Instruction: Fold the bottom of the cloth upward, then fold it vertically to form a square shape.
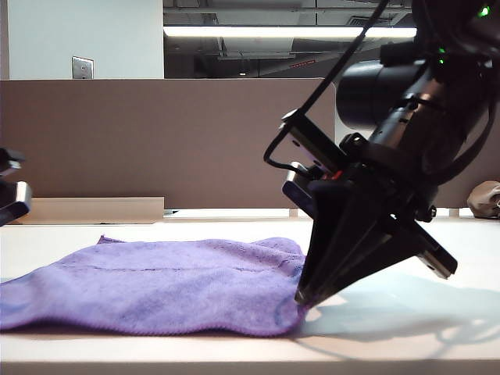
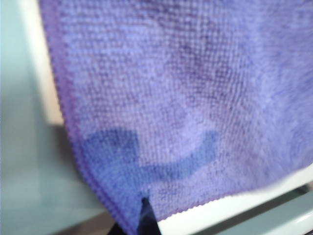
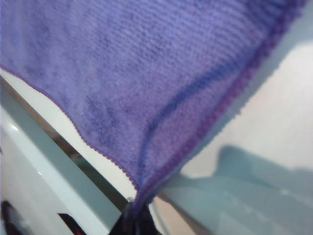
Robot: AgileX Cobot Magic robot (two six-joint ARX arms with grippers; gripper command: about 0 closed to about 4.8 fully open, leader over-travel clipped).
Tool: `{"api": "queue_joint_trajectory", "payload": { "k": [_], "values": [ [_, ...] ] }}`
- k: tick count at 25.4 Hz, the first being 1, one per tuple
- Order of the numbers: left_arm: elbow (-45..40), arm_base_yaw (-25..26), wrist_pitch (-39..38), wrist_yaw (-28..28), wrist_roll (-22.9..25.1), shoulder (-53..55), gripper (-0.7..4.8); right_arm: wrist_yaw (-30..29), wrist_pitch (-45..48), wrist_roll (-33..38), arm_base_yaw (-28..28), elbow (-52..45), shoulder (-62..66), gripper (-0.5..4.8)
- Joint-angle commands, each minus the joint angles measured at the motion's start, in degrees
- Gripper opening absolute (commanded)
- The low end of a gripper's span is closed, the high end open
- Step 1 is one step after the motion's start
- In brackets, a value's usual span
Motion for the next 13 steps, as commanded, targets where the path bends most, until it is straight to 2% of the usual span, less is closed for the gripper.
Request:
{"api": "queue_joint_trajectory", "payload": {
  "k": [1, 6, 13],
  "values": [
    [-0.1, 0.0, -2.6, -0.4, 1.6, -3.0, -0.06, 3.0, -1.2, -1.0, 1.1, 0.3, -2.0, -0.01],
    [-0.1, 0.0, -6.1, 2.5, 1.6, -10.6, -0.06, 7.4, -4.8, -1.3, 1.1, 0.3, -7.8, -0.01],
    [-0.1, -0.2, -10.2, 4.4, 1.2, -16.3, -0.06, 10.0, -14.2, -4.9, 1.2, 0.3, -13.7, -0.01]
  ]
}}
